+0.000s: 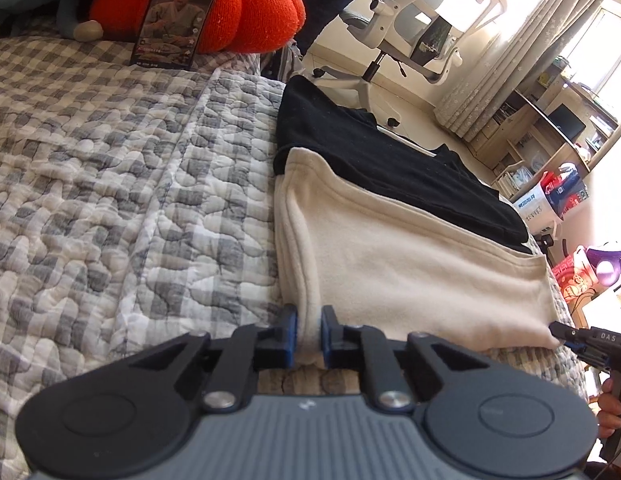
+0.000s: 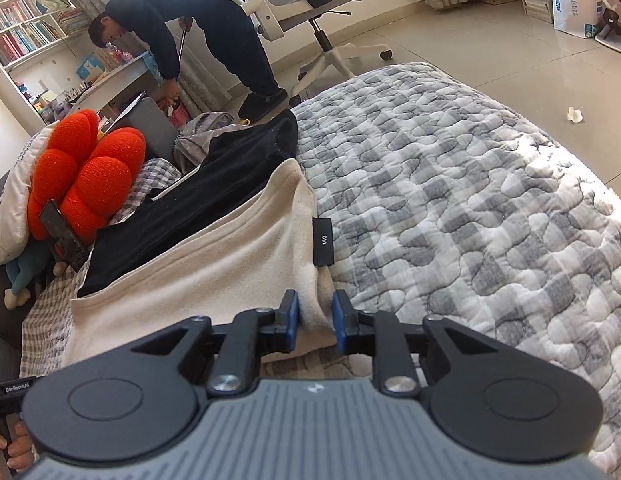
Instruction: Fold clothes
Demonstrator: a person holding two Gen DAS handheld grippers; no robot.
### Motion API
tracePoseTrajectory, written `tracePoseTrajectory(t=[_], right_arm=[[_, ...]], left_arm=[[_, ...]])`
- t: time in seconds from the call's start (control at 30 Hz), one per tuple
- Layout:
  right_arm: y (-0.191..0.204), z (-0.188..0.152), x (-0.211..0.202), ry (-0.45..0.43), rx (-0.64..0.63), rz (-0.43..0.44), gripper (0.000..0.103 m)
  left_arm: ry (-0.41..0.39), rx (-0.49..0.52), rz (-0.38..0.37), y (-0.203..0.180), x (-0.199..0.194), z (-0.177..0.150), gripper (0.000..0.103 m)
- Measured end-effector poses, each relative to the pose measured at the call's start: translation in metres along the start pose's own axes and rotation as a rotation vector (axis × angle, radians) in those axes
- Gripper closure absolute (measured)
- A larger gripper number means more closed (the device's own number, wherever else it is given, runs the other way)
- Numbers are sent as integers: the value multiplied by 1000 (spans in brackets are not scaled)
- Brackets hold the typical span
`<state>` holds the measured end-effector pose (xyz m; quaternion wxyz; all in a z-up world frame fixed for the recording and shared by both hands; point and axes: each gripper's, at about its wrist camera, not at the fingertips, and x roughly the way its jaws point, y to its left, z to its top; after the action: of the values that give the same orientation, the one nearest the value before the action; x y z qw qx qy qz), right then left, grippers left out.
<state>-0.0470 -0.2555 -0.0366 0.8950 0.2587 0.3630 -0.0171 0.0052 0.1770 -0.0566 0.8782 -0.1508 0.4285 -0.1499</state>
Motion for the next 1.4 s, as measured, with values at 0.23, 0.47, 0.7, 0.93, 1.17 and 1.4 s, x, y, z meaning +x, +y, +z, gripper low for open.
tracePoseTrajectory(t=[0.23,0.47,0.7,0.93,1.17,1.4], right_arm=[[-4,12,-10,17,34,-1,94],[13,12,-1,-20,-139,-36,84],[20,39,26,-104,-171,-11,62],[15,45,56,-123,-201,-71,91],[24,44,37,-162,-262,-62,80],[91,22,47,-65,-441,114,80]], left_arm=[[26,67,13,-5,-18,5,94],[-25,107,24,-2,-16,14,66],[-136,101,53,-2,5,45,65],[-135,170,143,-9,42,48,89],[-227,284,168,-20,20,44,74],[-171,365,-44,-64,27,41,74]])
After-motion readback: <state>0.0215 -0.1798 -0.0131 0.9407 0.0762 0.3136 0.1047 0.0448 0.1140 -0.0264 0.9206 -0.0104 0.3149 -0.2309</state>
